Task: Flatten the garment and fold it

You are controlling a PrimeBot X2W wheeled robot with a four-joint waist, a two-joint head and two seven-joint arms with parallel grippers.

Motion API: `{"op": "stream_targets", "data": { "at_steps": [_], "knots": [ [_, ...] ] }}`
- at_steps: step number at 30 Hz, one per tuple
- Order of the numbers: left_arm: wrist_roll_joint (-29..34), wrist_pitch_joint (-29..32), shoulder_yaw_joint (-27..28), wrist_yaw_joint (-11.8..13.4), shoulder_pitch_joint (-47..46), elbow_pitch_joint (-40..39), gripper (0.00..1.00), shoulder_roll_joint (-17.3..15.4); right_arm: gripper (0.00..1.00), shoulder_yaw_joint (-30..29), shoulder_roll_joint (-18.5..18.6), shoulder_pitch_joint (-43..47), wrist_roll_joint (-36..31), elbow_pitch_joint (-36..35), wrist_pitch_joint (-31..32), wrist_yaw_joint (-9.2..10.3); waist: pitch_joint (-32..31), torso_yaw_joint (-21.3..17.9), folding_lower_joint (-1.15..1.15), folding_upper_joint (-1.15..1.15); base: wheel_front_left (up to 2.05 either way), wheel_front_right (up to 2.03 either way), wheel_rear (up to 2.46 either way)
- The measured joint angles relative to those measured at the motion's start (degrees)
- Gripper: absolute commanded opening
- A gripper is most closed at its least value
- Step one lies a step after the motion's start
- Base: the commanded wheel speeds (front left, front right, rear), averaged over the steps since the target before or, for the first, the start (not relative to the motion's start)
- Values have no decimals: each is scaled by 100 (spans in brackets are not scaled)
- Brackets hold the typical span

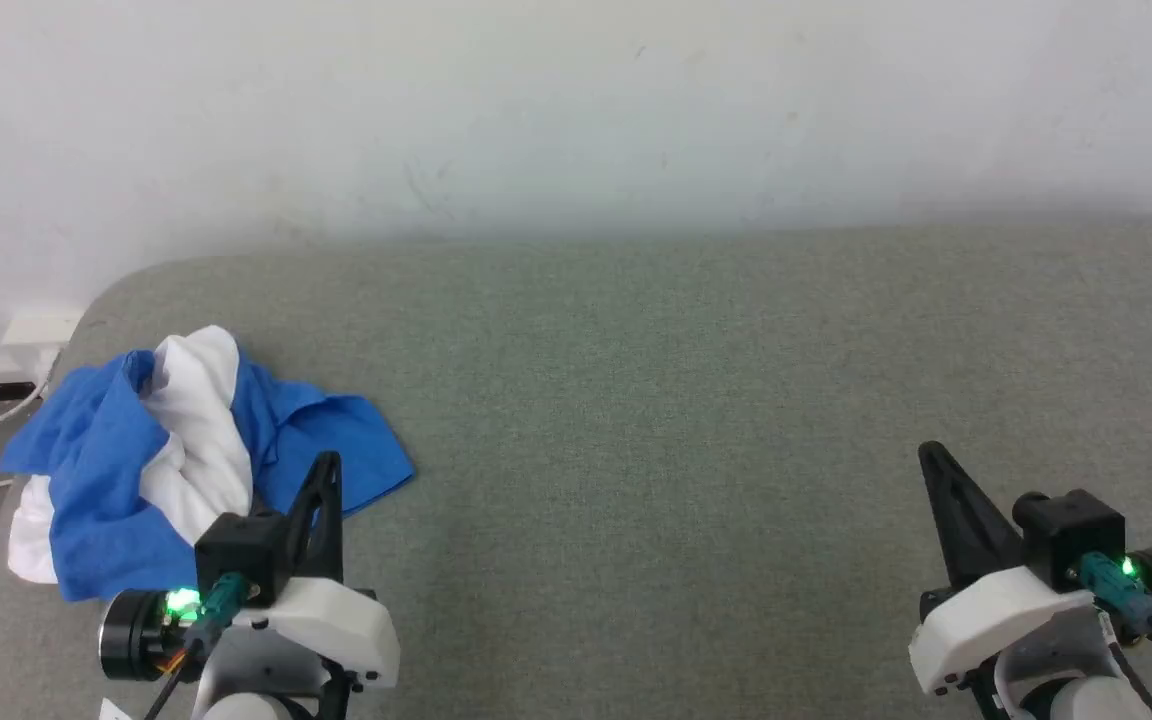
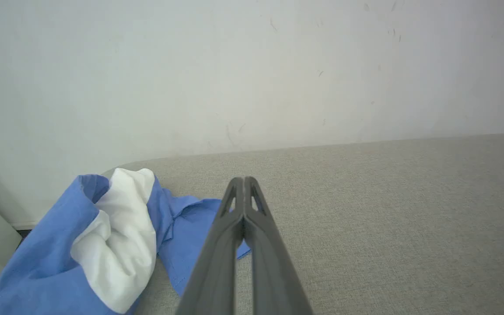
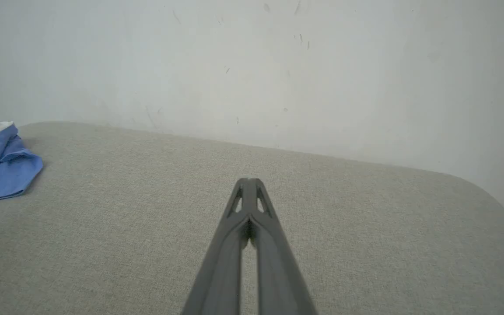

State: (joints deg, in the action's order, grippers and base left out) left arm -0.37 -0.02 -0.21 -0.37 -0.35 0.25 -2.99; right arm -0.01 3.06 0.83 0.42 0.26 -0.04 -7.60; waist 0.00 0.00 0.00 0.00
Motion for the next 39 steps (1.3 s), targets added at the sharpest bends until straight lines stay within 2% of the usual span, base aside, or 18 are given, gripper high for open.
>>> {"op": "stream_targets", "data": {
  "at_steps": [19,20,39],
  "knots": [
    [0,0,0,0,0,0,0,0,0,0,0,0,0,0,0,0,0,0,0,0,0,0,0],
    [-2,0,-2,-2,-1,1,100,-1,100,-1,1,2,2,2,0,0,0,0,0,0,0,0,0],
    [-22,-153,-115,68,-12,188,100,-2,100,-4,3,5,2,62,-109,-1,-5,137,0,0,0,0,0]
  ]
}}
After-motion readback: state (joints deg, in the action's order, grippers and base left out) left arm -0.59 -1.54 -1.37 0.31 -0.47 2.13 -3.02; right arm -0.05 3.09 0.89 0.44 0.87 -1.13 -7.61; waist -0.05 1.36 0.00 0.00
